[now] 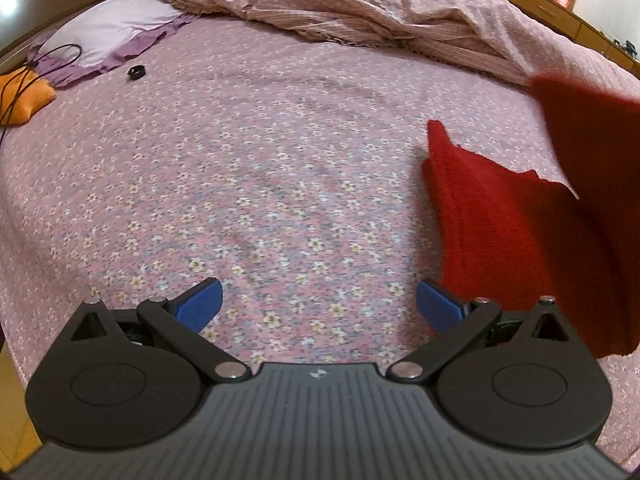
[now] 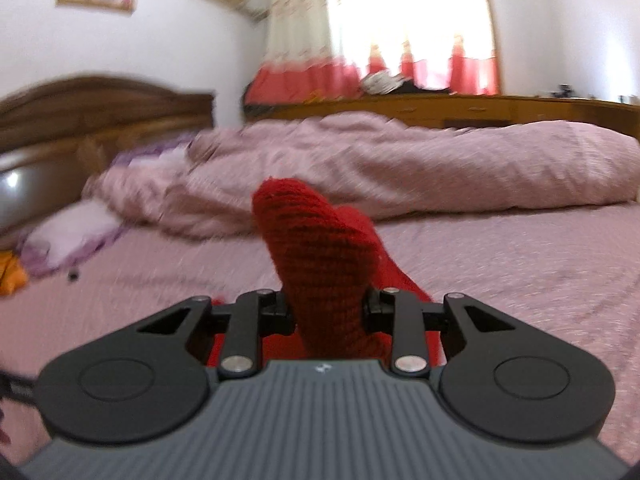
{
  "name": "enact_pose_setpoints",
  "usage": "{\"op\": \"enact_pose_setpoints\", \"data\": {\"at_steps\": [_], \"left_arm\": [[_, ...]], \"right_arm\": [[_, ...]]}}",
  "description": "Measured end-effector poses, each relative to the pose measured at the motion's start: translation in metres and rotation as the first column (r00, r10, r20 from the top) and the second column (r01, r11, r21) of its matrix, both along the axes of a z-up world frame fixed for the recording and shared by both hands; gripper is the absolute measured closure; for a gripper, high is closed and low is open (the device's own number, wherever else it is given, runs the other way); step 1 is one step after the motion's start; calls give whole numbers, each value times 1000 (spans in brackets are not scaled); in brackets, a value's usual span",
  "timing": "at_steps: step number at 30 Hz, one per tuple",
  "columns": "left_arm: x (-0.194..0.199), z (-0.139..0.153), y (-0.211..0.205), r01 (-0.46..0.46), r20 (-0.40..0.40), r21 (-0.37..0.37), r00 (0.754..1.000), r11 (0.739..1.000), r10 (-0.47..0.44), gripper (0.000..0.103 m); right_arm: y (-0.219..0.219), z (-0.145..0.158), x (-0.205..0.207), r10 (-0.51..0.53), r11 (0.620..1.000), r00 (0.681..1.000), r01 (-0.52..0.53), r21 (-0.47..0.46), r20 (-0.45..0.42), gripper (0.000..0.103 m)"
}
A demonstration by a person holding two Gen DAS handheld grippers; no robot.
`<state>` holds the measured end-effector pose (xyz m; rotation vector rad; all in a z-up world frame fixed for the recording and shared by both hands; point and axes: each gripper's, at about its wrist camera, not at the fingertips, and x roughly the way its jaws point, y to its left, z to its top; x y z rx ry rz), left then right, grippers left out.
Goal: Fold small clothes
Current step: 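Grasp the end of the folded cardigan with the right tool and lift it, then fold the held end over onto the cardigan and open the right tool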
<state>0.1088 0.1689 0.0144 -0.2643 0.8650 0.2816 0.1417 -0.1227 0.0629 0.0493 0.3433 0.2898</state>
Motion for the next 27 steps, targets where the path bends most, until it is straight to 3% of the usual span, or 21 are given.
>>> {"op": "enact_pose_setpoints", "data": {"at_steps": [4,10,14,18,21,27], "left_arm": [[-5,-3,9,-18,-2,-13,1000,1000,18,0],[-11,-9,23,-46,-5,-33,999,998,45,0],[-17,-11,32,-65,-3,-47,998,997,65,0],[-24,-11,40,-81,5,-56,997,995,82,0],[-29,-11,46,-96,5,-61,995,994,96,0],[-38,-13,54,-113,3,-63,994,992,113,0]], "right_arm": [[30,-19,1,79,993,995,-84,-84,-54,72],[54,-42,-10,146,968,987,-157,-197,-70,72],[61,-33,-9,125,972,991,-132,-195,-48,72],[64,-10,-7,85,985,996,-80,-153,32,72],[76,-5,-14,120,980,991,-109,-165,61,72],[109,-51,-30,213,934,976,-218,-283,-47,72]]}}
